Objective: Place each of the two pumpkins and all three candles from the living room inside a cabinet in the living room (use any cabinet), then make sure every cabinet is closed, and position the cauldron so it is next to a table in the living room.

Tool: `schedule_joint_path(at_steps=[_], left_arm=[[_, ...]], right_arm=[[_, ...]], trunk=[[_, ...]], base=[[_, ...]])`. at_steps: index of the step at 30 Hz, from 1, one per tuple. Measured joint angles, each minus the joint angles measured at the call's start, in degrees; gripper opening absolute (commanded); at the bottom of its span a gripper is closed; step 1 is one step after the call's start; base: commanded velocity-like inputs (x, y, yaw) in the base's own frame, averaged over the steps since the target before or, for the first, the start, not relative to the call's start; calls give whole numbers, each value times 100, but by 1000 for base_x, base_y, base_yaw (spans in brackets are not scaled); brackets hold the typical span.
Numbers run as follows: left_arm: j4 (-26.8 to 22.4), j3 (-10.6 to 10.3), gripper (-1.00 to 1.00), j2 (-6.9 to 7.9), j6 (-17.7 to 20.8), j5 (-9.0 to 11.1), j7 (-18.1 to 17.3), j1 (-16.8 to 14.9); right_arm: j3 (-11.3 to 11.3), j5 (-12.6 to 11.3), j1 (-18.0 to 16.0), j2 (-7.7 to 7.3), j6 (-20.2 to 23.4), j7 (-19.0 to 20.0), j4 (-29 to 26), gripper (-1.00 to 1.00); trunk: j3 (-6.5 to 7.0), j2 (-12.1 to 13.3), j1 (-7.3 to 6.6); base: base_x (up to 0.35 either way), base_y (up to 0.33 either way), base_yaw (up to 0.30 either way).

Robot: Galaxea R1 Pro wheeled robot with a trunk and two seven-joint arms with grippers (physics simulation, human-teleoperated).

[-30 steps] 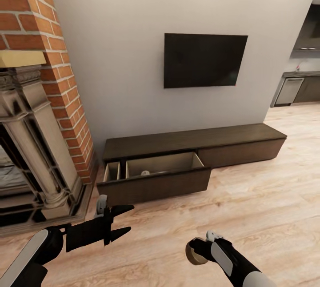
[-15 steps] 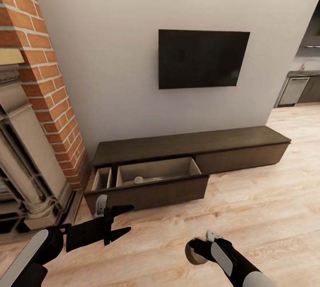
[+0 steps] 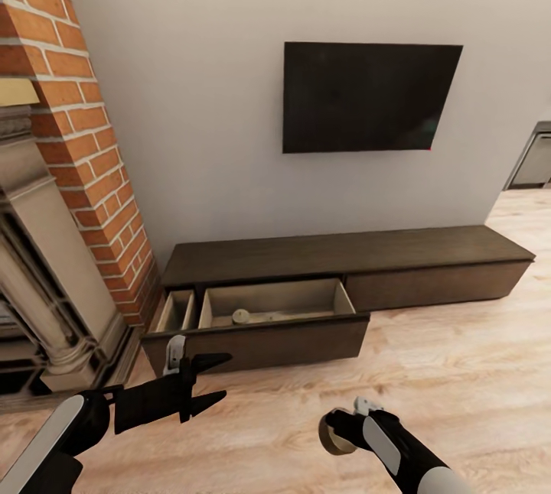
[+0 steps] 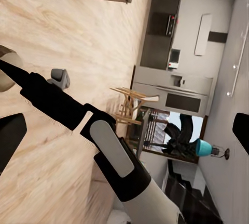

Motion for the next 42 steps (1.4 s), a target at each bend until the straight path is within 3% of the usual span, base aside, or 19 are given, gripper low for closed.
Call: schedule_joint_path(at_steps=[6,42], left_arm=[[-9,-4,100,-1,6,0,-10,-1],[-1,-34,100,5,-1,3,54,-1]], right_arm=[[-3,-17,2,-18,0,2,6,-100],[-2,42,2,-23,-133,0,6,-100]], trunk=[[-32,0,0],[609,1443,-790]], base=[[9,-12,117],[0,0,2]])
